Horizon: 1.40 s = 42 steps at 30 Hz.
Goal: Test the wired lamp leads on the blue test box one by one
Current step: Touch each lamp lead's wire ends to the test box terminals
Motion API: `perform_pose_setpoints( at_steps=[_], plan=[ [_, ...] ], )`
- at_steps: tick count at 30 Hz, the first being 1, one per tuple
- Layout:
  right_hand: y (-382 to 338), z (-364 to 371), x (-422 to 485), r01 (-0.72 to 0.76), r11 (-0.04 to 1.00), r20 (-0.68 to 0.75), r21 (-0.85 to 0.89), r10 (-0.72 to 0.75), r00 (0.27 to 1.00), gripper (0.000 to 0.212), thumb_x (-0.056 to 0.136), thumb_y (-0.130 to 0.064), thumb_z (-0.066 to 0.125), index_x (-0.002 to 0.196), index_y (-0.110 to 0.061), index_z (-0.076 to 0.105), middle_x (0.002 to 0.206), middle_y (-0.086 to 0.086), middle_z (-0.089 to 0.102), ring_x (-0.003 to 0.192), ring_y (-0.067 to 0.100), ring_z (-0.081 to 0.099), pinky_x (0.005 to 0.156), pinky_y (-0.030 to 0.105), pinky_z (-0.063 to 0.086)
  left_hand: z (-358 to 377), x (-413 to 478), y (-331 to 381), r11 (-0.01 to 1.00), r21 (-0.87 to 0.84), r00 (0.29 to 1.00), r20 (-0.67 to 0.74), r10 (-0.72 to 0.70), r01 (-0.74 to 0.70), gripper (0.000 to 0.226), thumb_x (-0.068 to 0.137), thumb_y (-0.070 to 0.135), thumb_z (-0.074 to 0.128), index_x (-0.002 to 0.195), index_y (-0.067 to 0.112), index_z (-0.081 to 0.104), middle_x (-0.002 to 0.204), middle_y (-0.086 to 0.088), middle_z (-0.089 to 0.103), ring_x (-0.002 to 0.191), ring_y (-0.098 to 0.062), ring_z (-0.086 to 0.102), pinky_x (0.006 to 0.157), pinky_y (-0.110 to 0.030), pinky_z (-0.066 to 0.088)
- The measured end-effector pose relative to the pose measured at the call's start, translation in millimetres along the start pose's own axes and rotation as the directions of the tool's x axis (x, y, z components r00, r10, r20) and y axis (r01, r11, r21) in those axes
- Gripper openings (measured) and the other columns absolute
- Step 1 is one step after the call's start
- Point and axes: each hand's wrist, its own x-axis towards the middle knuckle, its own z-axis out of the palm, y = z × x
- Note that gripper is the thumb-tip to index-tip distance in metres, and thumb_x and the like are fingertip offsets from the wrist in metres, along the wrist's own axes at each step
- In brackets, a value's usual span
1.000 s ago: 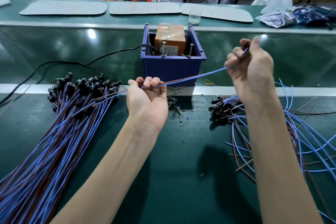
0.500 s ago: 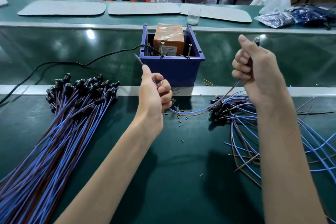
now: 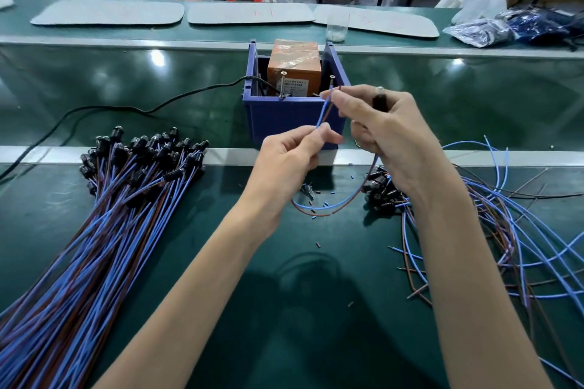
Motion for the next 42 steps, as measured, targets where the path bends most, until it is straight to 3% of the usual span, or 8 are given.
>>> perform_pose_setpoints(
  at_steps=[2, 6, 10, 15, 20, 30, 36, 42],
  plan=[
    [0.1, 3.4, -0.8, 0.009, 1.000, -0.017, 0.017, -0.009, 1.000, 0.006, 0.085, -0.014, 0.071, 0.087, -0.009, 0.072, 0.071, 0.016, 0.044, 0.046, 0.009, 0.027, 0.041, 0.015, 0.024, -0.4, 0.3, 0.2, 1.000, 0.022, 1.000, 0.017, -0.009, 0.008, 0.025, 0.099, 0.022, 0.049, 0.091, 0.010, 0.069, 0.036, 0.016, 0.039, 0.035, -0.002, 0.032, 0.039, -0.005, 0.025],
    [-0.4, 3.8, -1.0, 0.036, 0.998, -0.052, 0.050, -0.033, 0.998, 0.007, 0.085, -0.011, 0.071, 0.080, -0.013, 0.067, 0.053, -0.013, 0.054, 0.043, 0.006, 0.041, 0.047, 0.017, 0.032, -2.8, 2.3, -0.8, 0.998, 0.055, 0.999, 0.016, -0.028, 0.027, 0.026, 0.098, 0.024, 0.051, 0.090, 0.010, 0.071, 0.038, 0.013, 0.031, 0.036, -0.003, 0.029, 0.039, -0.007, 0.024],
    [-1.4, 0.6, -0.6, 0.057, 0.997, -0.079, 0.049, -0.053, 0.995, 0.016, 0.084, -0.013, 0.072, 0.072, -0.020, 0.065, 0.065, -0.005, 0.066, 0.045, 0.006, 0.047, 0.051, 0.023, 0.030, -3.9, 3.0, 0.5, 0.998, 0.054, 1.000, 0.004, -0.031, 0.031, 0.027, 0.098, 0.025, 0.051, 0.084, 0.015, 0.070, 0.040, 0.014, 0.029, 0.036, -0.003, 0.027, 0.038, -0.008, 0.024],
    [-1.8, -3.7, -1.0, 0.054, 0.999, -0.036, 0.006, -0.054, 0.998, 0.014, 0.080, -0.012, 0.075, 0.071, -0.019, 0.068, 0.061, -0.005, 0.065, 0.049, 0.007, 0.049, 0.050, 0.020, 0.032, -4.7, 6.2, -0.2, 1.000, 0.006, 0.986, -0.165, 0.004, -0.004, 0.027, 0.096, 0.030, 0.055, 0.072, 0.022, 0.062, 0.044, 0.015, 0.033, 0.041, -0.003, 0.027, 0.047, -0.020, 0.021],
    [-2.4, -3.4, -3.0, 0.031, 0.999, 0.018, -0.037, -0.030, 0.999, 0.015, 0.077, -0.013, 0.077, 0.066, -0.020, 0.071, 0.065, -0.001, 0.070, 0.049, 0.005, 0.051, 0.050, 0.013, 0.039, -10.0, 6.6, 1.2, 0.996, 0.069, 0.989, -0.132, 0.063, -0.054, 0.022, 0.094, 0.025, 0.059, 0.074, 0.017, 0.062, 0.038, 0.019, 0.044, 0.039, 0.004, 0.041, 0.045, -0.005, 0.029],
    [-5.2, -6.7, -6.5, 0.081, 0.989, 0.069, -0.126, -0.073, 0.995, 0.013, 0.085, -0.009, 0.071, 0.075, -0.017, 0.070, 0.069, -0.003, 0.072, 0.051, 0.002, 0.053, 0.049, 0.007, 0.038, -12.5, 5.9, 2.5, 0.992, 0.105, 0.990, -0.114, 0.084, -0.072, 0.025, 0.094, 0.024, 0.059, 0.070, 0.016, 0.061, 0.038, 0.019, 0.042, 0.039, 0.003, 0.040, 0.045, -0.004, 0.029],
    [0.7, 0.7, -0.7, 0.027, 0.968, -0.045, -0.248, -0.039, 0.998, 0.022, 0.086, -0.009, 0.068, 0.067, -0.021, 0.066, 0.063, -0.006, 0.067, 0.048, 0.002, 0.050, 0.048, 0.009, 0.036, -7.7, 5.5, 2.6, 0.988, 0.146, 0.990, -0.121, 0.075, -0.057, 0.026, 0.096, 0.023, 0.057, 0.072, 0.012, 0.060, 0.036, 0.021, 0.044, 0.037, 0.005, 0.042, 0.043, -0.003, 0.029],
    [-3.6, -24.2, 5.6, -0.010, 0.993, -0.275, -0.120, -0.024, 0.961, 0.020, 0.086, -0.006, 0.063, 0.068, -0.015, 0.065, 0.066, 0.001, 0.064, 0.048, 0.004, 0.039, 0.043, 0.009, 0.028, -17.0, 5.5, 6.0, 0.991, 0.131, 0.983, -0.181, 0.041, -0.018, 0.027, 0.095, 0.027, 0.057, 0.070, 0.019, 0.061, 0.037, 0.019, 0.040, 0.037, 0.002, 0.039, 0.051, -0.017, 0.026]
  ],
)
